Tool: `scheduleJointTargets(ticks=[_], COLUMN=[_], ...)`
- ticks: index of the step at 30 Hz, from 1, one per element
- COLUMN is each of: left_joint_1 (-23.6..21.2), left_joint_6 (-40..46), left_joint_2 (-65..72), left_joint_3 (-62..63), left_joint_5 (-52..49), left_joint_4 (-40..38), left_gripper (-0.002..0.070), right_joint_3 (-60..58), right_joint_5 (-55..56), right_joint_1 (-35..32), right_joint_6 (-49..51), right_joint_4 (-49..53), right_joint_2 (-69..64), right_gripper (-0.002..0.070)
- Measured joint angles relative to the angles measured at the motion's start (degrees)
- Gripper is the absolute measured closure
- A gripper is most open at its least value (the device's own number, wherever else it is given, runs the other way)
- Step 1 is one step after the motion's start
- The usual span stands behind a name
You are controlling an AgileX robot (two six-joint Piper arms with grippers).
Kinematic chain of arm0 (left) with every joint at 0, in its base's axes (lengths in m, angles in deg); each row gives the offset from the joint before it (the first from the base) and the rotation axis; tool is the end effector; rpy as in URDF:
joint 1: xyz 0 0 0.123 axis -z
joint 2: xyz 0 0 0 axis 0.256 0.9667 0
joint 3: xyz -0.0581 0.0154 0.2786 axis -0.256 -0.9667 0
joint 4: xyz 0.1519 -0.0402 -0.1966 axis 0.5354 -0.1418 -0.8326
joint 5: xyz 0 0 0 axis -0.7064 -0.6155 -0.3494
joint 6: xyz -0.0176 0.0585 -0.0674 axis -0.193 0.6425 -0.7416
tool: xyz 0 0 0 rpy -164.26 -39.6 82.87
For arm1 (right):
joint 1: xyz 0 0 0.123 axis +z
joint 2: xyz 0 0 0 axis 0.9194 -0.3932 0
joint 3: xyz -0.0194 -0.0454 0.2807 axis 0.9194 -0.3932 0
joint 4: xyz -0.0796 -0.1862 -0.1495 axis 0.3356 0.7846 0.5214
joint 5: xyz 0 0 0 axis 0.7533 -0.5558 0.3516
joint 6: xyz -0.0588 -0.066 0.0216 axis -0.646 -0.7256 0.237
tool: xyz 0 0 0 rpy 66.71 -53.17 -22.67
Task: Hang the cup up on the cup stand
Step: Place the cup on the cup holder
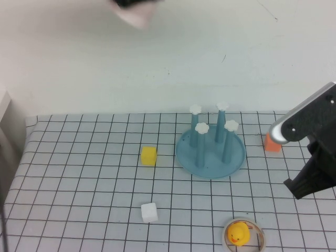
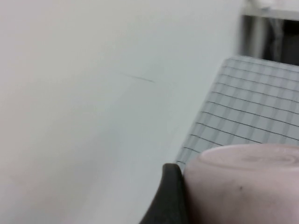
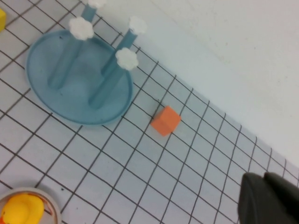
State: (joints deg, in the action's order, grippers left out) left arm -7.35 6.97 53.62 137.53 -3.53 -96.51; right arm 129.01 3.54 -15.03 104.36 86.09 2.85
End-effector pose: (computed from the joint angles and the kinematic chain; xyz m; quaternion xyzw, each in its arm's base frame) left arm 0.4383 -0.1295 0.4469 0.4444 0.6634 -0.2852 0.5302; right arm 0.1905 0.1505 0.3022 -0.2865 0.8245 -0.1205 0.4729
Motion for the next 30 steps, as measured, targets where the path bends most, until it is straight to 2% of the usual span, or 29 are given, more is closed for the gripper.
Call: scheduleJointTargets(ticks=[5,11,16,19,21,24,28,30], left_joint_1=[0.0,0.0,0.4,1.7,3.2,6.2,12.0,14.0], left_joint_6=[-8.1,-11.6,-11.0,-4.7,1.1,11.0,33.4,44.6], left_joint_2=[-10.1,-25.0,-37.5,-45.6,-50.5,-56.7,-58.6,-56.1], left_joint_3=[-1.1,-13.6,-32.5,-48.1,-58.0,-72.3,-84.8,-85.5], left_joint_5=[1.7,7.1,14.8,23.2,29.6,41.7,62.3,71.0], left_joint_4=[8.8,16.0,16.6,15.1,11.8,0.7,-26.0,-34.6], left_gripper=[0.0106,0.0106,0.0106,0.0106,0.0106,0.0106,0.0106,0.0106], right_joint_3=[0.0,0.0,0.0,0.0,0.0,0.0,0.0,0.0], right_joint_5=[1.8,2.1,2.9,3.1,3.1,3.1,3.1,3.0], right_joint_1=[0.0,0.0,0.0,0.0,0.0,0.0,0.0,0.0], right_joint_6=[0.0,0.0,0.0,0.0,0.0,0.0,0.0,0.0], right_joint_4=[1.0,1.9,2.8,2.9,2.9,2.9,2.9,2.6], right_joint_2=[0.0,0.0,1.6,4.1,6.0,8.5,11.0,11.7], right_gripper=[0.0678,0.0678,0.0678,0.0678,0.0678,0.0678,0.0678,0.0678])
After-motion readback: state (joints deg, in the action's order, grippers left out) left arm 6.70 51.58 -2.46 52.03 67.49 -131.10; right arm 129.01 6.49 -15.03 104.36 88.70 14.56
